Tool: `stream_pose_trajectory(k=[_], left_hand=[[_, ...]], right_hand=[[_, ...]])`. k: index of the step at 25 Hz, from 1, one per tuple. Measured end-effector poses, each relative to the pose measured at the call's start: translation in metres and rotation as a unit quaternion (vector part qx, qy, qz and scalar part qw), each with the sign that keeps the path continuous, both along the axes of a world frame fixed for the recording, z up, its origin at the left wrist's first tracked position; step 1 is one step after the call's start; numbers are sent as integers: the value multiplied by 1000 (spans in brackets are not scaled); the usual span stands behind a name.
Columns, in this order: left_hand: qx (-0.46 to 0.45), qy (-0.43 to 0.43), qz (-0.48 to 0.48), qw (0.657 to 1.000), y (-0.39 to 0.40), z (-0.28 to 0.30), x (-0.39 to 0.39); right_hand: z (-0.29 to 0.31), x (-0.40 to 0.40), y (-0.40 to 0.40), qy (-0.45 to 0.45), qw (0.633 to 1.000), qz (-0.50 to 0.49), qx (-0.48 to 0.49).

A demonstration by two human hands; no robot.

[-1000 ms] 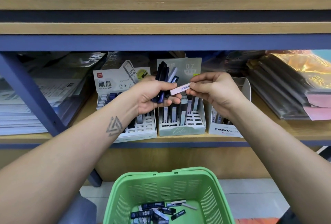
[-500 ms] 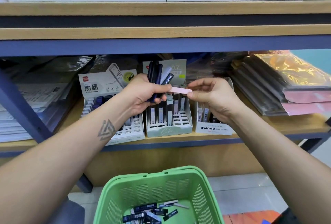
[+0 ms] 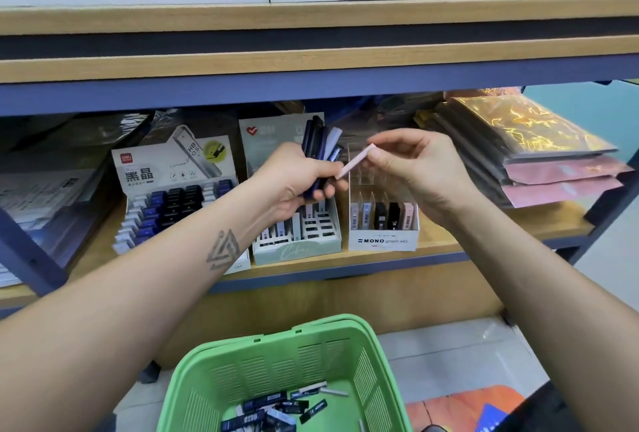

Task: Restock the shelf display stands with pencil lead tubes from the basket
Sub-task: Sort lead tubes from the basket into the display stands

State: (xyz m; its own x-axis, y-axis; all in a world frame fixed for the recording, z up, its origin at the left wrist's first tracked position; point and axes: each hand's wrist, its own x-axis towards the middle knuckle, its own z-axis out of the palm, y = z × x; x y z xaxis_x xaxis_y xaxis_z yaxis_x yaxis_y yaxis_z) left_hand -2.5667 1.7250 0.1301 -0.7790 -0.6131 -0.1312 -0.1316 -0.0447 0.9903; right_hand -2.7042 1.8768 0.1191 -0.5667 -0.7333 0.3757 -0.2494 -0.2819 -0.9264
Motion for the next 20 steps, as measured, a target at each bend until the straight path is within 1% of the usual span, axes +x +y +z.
stream_pose_trajectory(k=[3,5,8,11,14,20], left_hand=[[-62,-29,-13,998,12,-2,-10],[-91,-39,-10,995,15,-7,-12],[-104,-46,-11,993,16,-17,-13],[-99,-51,-13,994,20,-28,-16],[-91,-52,-19,994,24,-38,-20],[-94,-56,-31,994,28,-43,-27]], right_hand=[[1,-11,9,71,995,-56,29],[-3,-20,13,125,982,-106,90],[-11,-31,15,217,942,-167,193],[-14,-37,18,288,905,-182,255],[-13,-42,21,311,888,-192,281],[-20,-47,31,303,879,-197,313]])
